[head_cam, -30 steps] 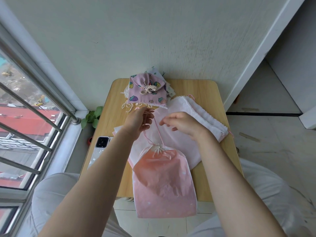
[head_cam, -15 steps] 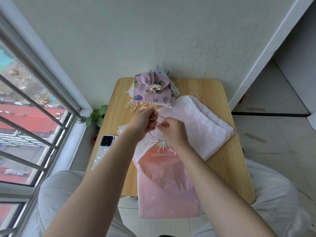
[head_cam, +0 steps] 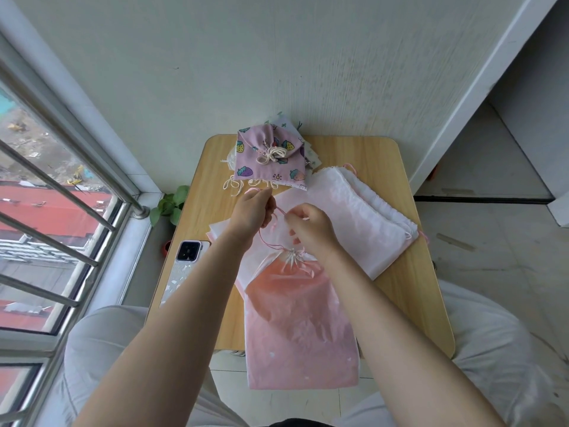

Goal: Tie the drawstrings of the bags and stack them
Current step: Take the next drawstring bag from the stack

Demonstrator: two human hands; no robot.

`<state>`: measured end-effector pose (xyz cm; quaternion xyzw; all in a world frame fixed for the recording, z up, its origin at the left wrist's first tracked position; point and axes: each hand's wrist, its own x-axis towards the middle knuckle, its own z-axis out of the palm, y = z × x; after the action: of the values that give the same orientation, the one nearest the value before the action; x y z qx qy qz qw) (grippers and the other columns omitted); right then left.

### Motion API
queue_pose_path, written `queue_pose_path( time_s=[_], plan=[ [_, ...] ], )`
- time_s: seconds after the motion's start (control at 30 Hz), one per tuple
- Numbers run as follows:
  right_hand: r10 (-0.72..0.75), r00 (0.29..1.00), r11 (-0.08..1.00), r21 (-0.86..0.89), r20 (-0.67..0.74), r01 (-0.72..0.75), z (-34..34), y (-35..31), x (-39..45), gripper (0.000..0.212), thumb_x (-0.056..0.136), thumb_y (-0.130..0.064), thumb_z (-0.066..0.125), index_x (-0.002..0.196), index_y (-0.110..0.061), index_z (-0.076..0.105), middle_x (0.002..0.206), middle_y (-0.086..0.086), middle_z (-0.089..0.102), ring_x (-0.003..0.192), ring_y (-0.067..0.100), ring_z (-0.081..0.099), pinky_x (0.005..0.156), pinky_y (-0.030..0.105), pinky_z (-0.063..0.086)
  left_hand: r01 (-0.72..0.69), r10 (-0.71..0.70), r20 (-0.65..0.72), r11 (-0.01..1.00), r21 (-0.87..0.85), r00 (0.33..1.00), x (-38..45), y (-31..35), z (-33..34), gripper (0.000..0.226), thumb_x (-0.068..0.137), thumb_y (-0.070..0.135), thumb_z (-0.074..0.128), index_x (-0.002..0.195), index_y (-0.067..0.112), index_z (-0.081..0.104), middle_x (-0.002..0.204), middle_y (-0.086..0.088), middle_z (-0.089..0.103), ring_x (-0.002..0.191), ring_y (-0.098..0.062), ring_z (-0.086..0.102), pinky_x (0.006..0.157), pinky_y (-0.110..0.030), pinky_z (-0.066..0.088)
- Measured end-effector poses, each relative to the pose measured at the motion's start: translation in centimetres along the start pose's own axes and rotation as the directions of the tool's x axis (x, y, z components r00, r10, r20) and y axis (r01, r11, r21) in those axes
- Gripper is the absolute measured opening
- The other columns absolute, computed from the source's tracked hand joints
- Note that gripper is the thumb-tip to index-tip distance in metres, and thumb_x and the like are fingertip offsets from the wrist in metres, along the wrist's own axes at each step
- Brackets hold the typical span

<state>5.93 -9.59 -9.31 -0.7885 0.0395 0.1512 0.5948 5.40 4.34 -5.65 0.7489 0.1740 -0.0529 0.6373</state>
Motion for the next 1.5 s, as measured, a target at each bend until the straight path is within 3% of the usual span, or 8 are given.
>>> queue_pose_path(
  time_s=[0.3,0.4,0.57,0.8,1.13,1.27,1.4,1.5],
  plan=[
    [0.166,0.953,0.966,0.152,0.252,-0.209,0.3,-0.7,0.5,0.035,0.097,-0.043,0.044,0.123,-0.026,0.060,0.114,-0.002,0.065,0.106,0.016,0.063,0.087,0.036,0.042,0.011,0.015,0.070,0.933,-0.359,0.997,-0.3,-0.6,0.8,0.039,0.100,0.015,0.037,0.062,0.017,0.029,0.059,0.000,0.024,0.053,-0.017,0.022,0.052,-0.029,0.022],
    [0.125,0.932,0.958,0.203,0.341,-0.202,0.1,-0.5,0.4,0.025,0.094,-0.039,0.051,0.100,-0.021,0.066,0.083,-0.003,0.067,0.086,0.019,0.067,0.083,0.040,0.042,0.019,0.008,0.072,0.928,-0.372,0.997,-0.2,-0.6,0.8,0.038,0.101,0.017,0.036,0.064,0.017,0.030,0.058,-0.001,0.025,0.051,-0.016,0.024,0.049,-0.027,0.024],
    [0.097,0.949,0.946,0.269,0.301,-0.182,-1.1,0.4,0.8,0.026,0.099,-0.026,0.052,0.078,-0.011,0.059,0.059,0.000,0.040,0.057,0.019,0.045,0.064,0.031,0.037,0.059,-0.044,0.055,0.950,-0.306,0.997,0.0,-1.0,0.2,0.039,0.103,0.025,0.036,0.065,0.015,0.038,0.058,0.001,0.038,0.051,-0.015,0.035,0.053,-0.028,0.028],
    [0.247,0.963,0.826,0.496,0.109,-0.268,-2.4,0.5,1.7,0.024,0.101,-0.023,0.048,0.082,-0.012,0.058,0.073,0.005,0.063,0.072,0.023,0.065,0.078,0.038,0.048,0.123,-0.135,-0.021,0.949,-0.289,0.991,-0.3,-1.6,0.4,0.038,0.104,0.035,0.034,0.084,0.010,0.053,0.091,-0.006,0.054,0.054,-0.018,0.064,0.050,-0.025,0.031],
    [0.122,0.944,0.924,0.311,0.306,-0.220,-0.7,0.3,1.5,0.033,0.094,-0.005,0.051,0.122,-0.020,0.063,0.128,0.004,0.062,0.117,0.018,0.057,0.092,0.025,0.045,0.148,-0.081,0.171,0.892,-0.428,0.982,-0.4,-0.7,0.5,0.042,0.103,0.030,0.035,0.065,0.014,0.043,0.055,0.000,0.028,0.048,-0.014,0.024,0.047,-0.025,0.021],
    [0.104,0.929,0.966,0.186,0.355,-0.179,-0.3,0.2,1.4,0.053,0.085,0.013,0.040,0.120,-0.020,0.064,0.097,-0.004,0.065,0.086,0.010,0.058,0.072,0.020,0.044,0.191,-0.054,0.270,0.835,-0.516,0.961,-0.2,-0.5,0.3,0.043,0.102,0.030,0.035,0.062,0.015,0.038,0.052,0.003,0.020,0.044,-0.011,0.015,0.046,-0.025,0.010],
    [0.116,0.929,0.986,0.073,0.352,-0.151,-0.7,-0.3,0.7,0.008,0.093,-0.010,0.061,0.095,-0.014,0.067,0.085,0.001,0.063,0.077,0.010,0.055,0.067,0.017,0.043,0.210,-0.053,0.280,0.797,-0.567,0.959,0.0,-0.7,0.4,0.041,0.101,0.030,0.035,0.064,0.014,0.040,0.051,0.003,0.022,0.046,-0.012,0.010,0.045,-0.025,0.008],
    [0.107,0.966,0.988,0.087,0.236,-0.130,-1.6,0.1,1.1,0.010,0.094,-0.015,0.056,0.091,-0.010,0.065,0.089,0.004,0.067,0.082,0.012,0.062,0.074,0.022,0.041,0.160,-0.061,0.209,0.852,-0.498,0.976,0.2,-1.1,0.1,0.041,0.101,0.032,0.035,0.068,0.013,0.049,0.059,-0.001,0.037,0.044,-0.012,0.021,0.044,-0.024,0.014]
  ],
)
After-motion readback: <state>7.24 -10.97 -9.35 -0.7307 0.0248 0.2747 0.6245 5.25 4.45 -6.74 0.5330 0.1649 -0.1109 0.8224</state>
